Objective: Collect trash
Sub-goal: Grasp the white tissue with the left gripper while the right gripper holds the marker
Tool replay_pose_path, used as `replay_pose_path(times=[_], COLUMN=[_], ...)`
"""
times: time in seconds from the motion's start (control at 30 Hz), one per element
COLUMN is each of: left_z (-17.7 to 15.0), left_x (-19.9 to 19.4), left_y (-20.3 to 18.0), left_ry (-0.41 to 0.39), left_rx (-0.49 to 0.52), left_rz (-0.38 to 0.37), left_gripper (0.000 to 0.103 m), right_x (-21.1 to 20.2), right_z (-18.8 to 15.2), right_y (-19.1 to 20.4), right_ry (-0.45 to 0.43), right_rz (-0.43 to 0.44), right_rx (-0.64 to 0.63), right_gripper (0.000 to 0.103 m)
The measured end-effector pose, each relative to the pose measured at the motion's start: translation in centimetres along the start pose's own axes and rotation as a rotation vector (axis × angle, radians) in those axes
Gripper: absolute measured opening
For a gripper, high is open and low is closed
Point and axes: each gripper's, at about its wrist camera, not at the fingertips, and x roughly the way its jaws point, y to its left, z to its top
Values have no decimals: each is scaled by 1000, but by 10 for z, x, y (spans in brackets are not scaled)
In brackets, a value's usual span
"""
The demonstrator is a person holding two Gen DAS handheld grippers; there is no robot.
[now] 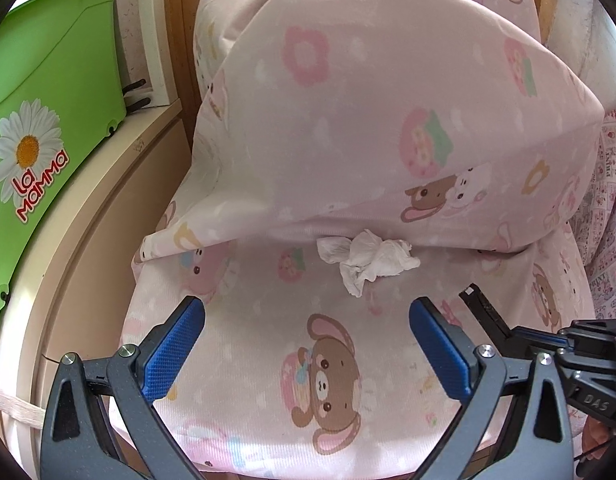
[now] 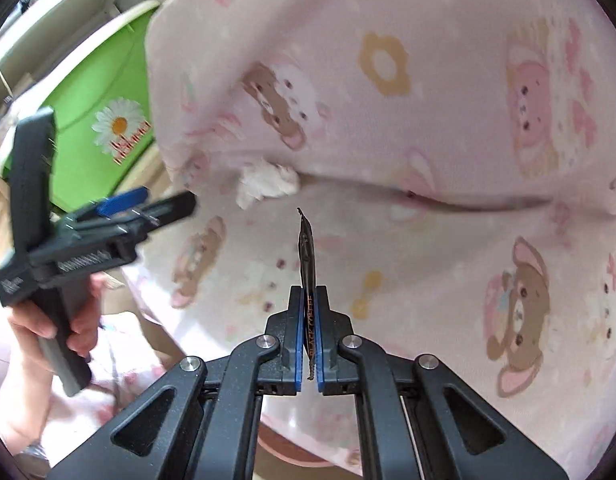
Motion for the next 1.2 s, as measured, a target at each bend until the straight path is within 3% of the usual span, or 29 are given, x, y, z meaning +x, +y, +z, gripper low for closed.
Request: replay_pose_path(times=[0.43, 0.63, 0.73, 0.9, 1.13, 1.2], left_z=[-2, -2, 0, 4, 10, 10], left_x=[6, 16, 26, 43, 54, 62], left_y=[-2, -7, -11, -16, -27, -26], left_ry=[17, 27, 32, 43, 23, 52], left_rx=[15, 41, 57, 58, 70, 46], left_rz=[9, 3, 17, -1, -18, -29], left_gripper=[101, 101, 91, 64, 51, 40], right_x=[15, 18, 8, -7, -17, -18], right_z=[-6, -4, -6, -5, -7, -6], right_y=[-1, 6, 11, 16, 15, 16], right_ry=[31, 4, -47, -86, -83, -84], right_rz=[-92, -141, -163, -173, -168, -167], right_rx=[-62, -98, -113, -141, -143, -139], right_gripper=[8, 12, 6, 6, 6, 6])
